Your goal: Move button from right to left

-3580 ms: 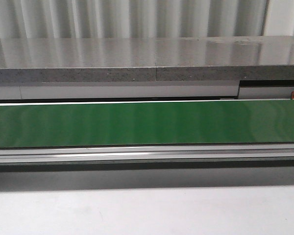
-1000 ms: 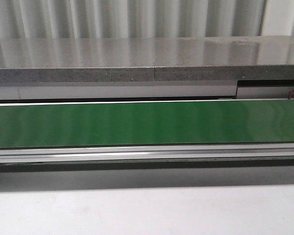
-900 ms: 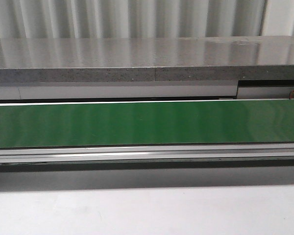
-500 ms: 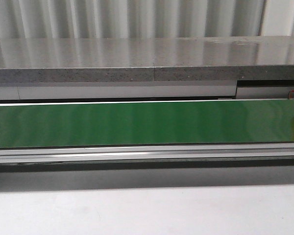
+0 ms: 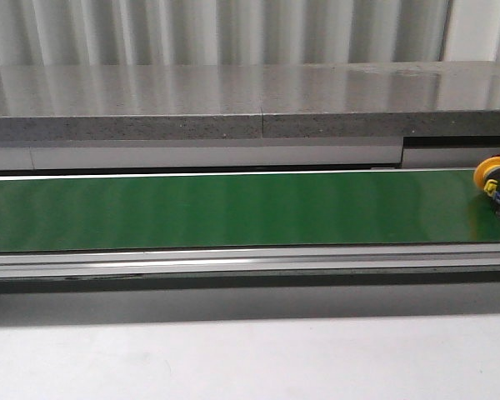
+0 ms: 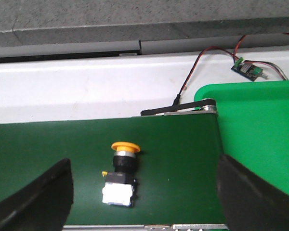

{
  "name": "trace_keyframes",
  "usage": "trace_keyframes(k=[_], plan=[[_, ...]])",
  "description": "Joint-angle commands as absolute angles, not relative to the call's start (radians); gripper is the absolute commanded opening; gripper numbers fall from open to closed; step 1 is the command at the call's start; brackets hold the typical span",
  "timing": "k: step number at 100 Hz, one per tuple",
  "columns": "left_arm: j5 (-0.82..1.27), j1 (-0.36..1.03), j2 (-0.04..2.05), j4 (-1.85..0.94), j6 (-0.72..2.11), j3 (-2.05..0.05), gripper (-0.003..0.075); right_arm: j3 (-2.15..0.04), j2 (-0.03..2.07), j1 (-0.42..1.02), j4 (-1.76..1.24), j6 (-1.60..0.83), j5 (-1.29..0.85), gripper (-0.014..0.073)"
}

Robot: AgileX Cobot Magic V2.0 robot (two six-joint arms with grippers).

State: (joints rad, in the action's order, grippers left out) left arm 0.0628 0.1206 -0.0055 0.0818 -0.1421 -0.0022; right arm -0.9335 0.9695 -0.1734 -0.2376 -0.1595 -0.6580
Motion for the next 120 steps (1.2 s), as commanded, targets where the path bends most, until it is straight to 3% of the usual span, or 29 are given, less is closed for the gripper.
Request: trace_keyframes(k=[1, 13, 24, 60, 79, 120], plan=[[-0.017, 0.13, -0.038, 0.084, -0.145, 0.023, -0.002, -0.92, 0.923, -0.147, -0.249, -0.169, -0.576, 0.0601], [-0.017, 0.13, -0.038, 0.084, -0.145, 0.023, -0.002, -0.851, 0.862, -0.117, -0.249, -0.169, -0.55, 0.0597], [-0.017, 0.13, -0.038, 0.084, -0.145, 0.023, -0.002, -0.788, 0.802, -0.116, -0.248, -0.17, -0.533, 0.054], [-0.017, 0.13, -0.038, 0.084, -0.145, 0.023, -0.002, -0.662, 0.574, -0.116, -0.248, -0.17, -0.541, 0.0108], [-0.017, 0.13, -0.038, 0.084, -0.145, 0.023, -0.002, -0.617, 0.49, -0.116, -0.248, -0.17, -0.554, -0.0043], [-0.017, 0.13, -0.038, 0.084, -0.145, 0.023, -0.002, -0.6, 0.46, -0.116, -0.248, -0.17, -0.562, -0.0067]])
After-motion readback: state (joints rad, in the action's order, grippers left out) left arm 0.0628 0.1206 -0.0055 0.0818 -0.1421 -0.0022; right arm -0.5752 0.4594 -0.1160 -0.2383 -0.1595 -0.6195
